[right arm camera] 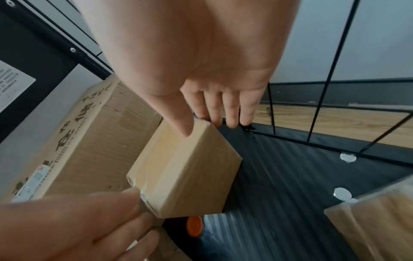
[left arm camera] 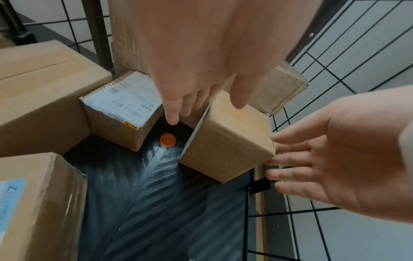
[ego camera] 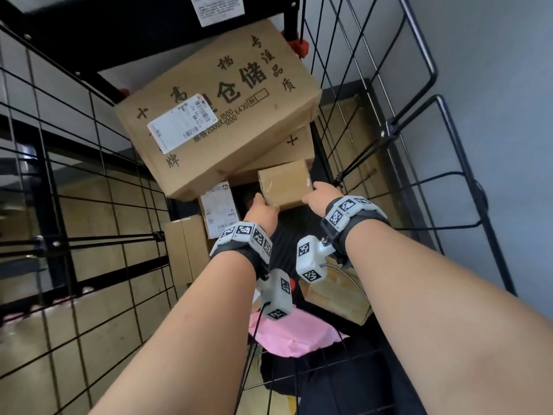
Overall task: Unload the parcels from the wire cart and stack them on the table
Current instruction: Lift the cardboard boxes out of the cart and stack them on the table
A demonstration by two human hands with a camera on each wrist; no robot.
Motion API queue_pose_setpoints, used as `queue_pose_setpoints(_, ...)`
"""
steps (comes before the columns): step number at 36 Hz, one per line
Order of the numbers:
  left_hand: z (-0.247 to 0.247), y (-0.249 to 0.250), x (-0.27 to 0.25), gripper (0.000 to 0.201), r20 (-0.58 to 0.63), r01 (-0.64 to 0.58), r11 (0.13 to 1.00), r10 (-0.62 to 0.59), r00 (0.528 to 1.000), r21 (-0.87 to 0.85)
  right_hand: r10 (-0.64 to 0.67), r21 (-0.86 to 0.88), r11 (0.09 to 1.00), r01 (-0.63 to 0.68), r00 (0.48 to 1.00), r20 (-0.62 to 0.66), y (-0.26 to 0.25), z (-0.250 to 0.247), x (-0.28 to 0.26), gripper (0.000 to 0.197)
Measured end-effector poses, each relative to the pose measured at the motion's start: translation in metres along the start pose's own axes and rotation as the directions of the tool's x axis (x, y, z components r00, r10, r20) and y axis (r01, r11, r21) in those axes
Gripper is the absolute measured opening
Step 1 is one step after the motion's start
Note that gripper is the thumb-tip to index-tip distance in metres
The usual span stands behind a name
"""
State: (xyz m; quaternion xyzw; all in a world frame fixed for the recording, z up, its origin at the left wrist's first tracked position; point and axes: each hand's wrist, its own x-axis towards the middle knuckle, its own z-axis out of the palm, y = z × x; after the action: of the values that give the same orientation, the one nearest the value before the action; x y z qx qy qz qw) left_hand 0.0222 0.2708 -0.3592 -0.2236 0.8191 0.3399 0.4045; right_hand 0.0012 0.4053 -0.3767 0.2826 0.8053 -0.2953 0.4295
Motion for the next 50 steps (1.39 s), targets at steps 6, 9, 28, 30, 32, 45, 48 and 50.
queue_pose_setpoints(6,0.007,-0.007,0.006,0.035,-0.001,-0.051,0.998,0.051,0.999,-0.024,0.034,0.099,0.995,-0.031,0.999,-0.030,-0.001,0.011,0.004,0.044)
queue_pose_setpoints(9,0.006,-0.009,0.003,0.039,-0.001,-0.035,0.994,0.035,0.999,-0.108,0.029,0.130,0.991,-0.019,0.997,-0.075,0.001,0.010,0.000,0.046)
queue_pose_setpoints(28,-0.099,0.002,-0.133,0.048,-0.200,-0.125,0.907,0.047,0.979,-0.402,-0.017,0.344,0.936,0.072,0.987,-0.162,-0.035,-0.034,-0.162,0.023)
queue_pose_setpoints(30,-0.113,0.002,-0.158,0.055,-0.167,-0.143,0.892,0.077,0.983,-0.429,-0.018,0.392,0.916,0.088,0.984,-0.178,-0.041,-0.035,-0.187,0.044)
queue_pose_setpoints(32,-0.119,0.005,-0.169,0.062,-0.151,-0.148,0.900,0.093,0.984,-0.411,-0.007,0.433,0.897,0.088,0.983,-0.184,-0.044,-0.039,-0.198,0.058)
queue_pose_setpoints(45,-0.178,0.005,-0.299,0.085,-0.112,-0.259,0.952,0.243,0.963,-0.162,-0.099,0.549,0.807,0.217,0.966,-0.237,-0.061,-0.065,-0.321,0.062)
queue_pose_setpoints(48,-0.180,-0.003,-0.322,0.076,-0.149,-0.257,0.952,0.234,0.961,-0.163,-0.166,0.531,0.798,0.286,0.950,-0.263,-0.056,-0.061,-0.340,0.060)
queue_pose_setpoints(50,-0.180,-0.009,-0.337,0.059,-0.193,-0.286,0.943,0.253,0.948,-0.172,-0.232,0.507,0.795,0.334,0.938,-0.256,-0.054,-0.057,-0.355,0.052)
